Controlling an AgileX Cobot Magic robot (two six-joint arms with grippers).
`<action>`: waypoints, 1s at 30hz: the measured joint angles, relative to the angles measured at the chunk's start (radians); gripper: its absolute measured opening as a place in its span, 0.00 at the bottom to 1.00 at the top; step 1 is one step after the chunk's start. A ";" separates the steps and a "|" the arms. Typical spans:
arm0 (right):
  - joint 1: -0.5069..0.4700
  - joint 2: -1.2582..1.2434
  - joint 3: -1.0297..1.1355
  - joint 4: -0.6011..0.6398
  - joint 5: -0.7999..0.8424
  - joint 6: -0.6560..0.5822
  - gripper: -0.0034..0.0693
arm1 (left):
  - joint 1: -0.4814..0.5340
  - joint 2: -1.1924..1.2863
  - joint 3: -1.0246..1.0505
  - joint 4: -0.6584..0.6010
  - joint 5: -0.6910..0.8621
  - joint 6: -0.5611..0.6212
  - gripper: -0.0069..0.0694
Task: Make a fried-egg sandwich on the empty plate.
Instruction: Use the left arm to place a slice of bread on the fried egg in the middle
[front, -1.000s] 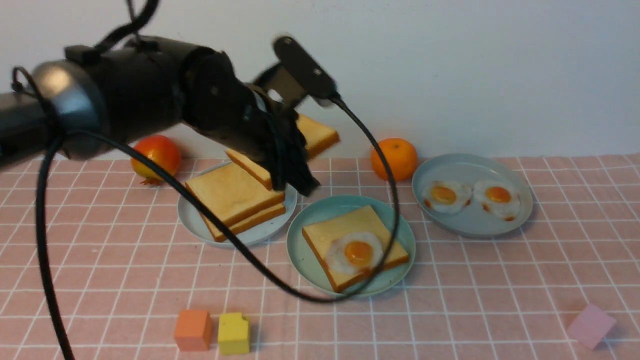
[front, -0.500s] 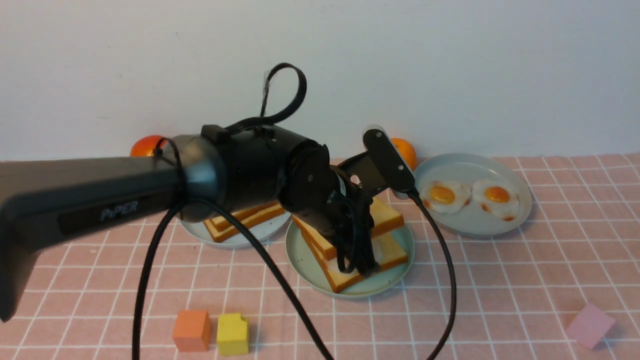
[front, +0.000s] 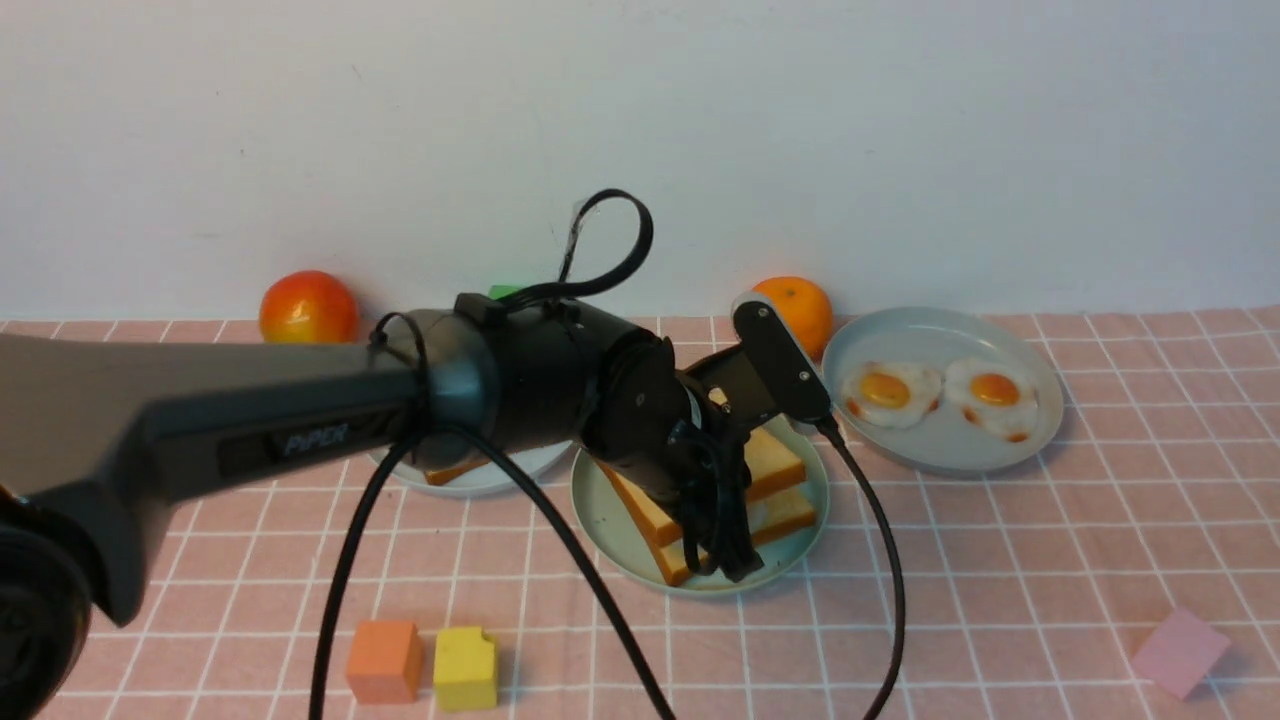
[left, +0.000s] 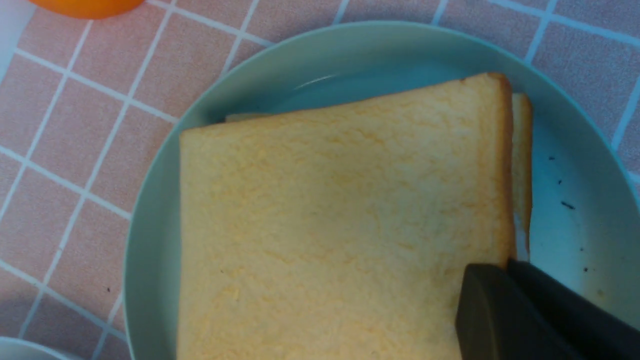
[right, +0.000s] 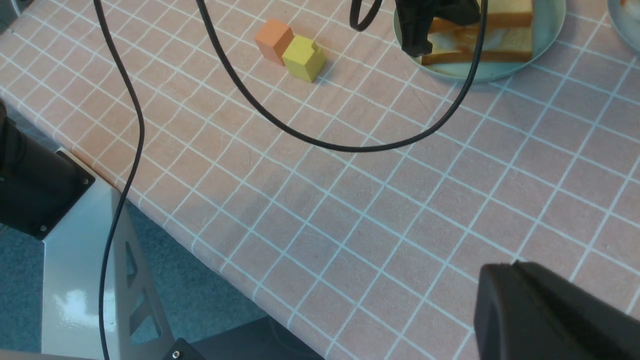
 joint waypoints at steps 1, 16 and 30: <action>0.000 0.000 0.001 0.000 0.000 0.000 0.11 | -0.001 0.002 0.000 0.000 -0.002 0.000 0.11; 0.000 0.000 0.003 0.002 0.000 0.000 0.13 | -0.002 0.008 0.000 -0.001 0.009 0.000 0.42; 0.000 0.000 0.003 0.007 0.000 0.000 0.14 | -0.021 -0.277 0.007 -0.134 0.122 -0.129 0.48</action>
